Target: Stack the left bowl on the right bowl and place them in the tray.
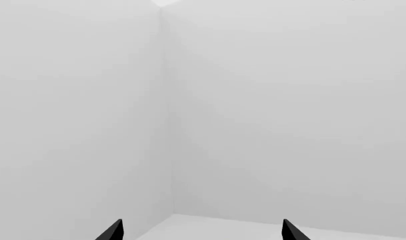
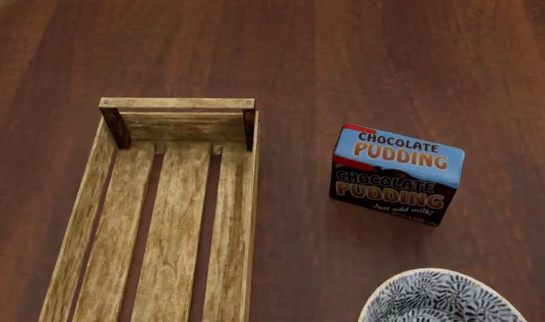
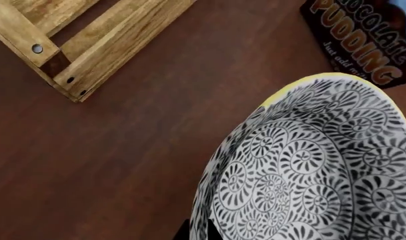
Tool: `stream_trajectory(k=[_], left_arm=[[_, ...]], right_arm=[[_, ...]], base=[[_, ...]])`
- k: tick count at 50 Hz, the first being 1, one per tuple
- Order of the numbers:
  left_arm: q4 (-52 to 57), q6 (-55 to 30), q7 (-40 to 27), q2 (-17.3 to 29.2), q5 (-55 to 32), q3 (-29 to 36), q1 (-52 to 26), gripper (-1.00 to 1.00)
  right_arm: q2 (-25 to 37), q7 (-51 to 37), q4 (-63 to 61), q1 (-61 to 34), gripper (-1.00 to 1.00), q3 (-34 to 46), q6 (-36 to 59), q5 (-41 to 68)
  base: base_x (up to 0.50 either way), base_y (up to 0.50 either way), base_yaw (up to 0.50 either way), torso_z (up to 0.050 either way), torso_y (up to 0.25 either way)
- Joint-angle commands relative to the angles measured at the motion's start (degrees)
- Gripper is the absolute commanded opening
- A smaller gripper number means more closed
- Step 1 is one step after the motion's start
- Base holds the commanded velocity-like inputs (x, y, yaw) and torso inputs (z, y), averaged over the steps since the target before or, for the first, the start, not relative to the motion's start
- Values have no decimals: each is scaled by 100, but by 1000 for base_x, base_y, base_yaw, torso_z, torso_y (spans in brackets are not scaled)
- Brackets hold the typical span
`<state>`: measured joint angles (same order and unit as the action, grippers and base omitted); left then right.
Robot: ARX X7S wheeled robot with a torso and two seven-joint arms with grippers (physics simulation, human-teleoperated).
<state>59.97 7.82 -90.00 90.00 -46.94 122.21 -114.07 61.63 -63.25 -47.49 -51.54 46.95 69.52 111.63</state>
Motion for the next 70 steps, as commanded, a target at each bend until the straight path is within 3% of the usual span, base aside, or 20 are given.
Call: stream_trajectory(k=[1,13,23,33,42,57,70], left_arm=[[0,41,0,0,41,-39,61,100],[0,31,0,0,22,-118,82,100],[2,-33,0,0,-41,-213,70,100],[2,-17,0,0,-26,-253,113,100],[2,-34,0,0,-11,-284,155,100],[2,-77,0,0,-67,-359,199,100],[3,-82,0,0,-16,-387,275,100]], right_arm=[[-173,-662,241,-1424,-100,212,505,1084],[-238,-897,911,-2946,-100,535,1150,1942],[63,-782,1666,-3974,-100,658,1849,2190],[670,-267,2048,-4668,-100,1189,1994,1778],[1150,413,2123,-5545,-100,2247,2015,1091],[1663,1508,2116,-5360,-100,2781,1857,-471],[1580,1909,2342,-4674,-100,3159,1115,-1456]], base=[[0,0,0,0,0],[0,0,0,0,0],[0,0,0,0,0],[0,0,0,0,0],[0,0,0,0,0],[0,0,0,0,0],[0,0,0,0,0]])
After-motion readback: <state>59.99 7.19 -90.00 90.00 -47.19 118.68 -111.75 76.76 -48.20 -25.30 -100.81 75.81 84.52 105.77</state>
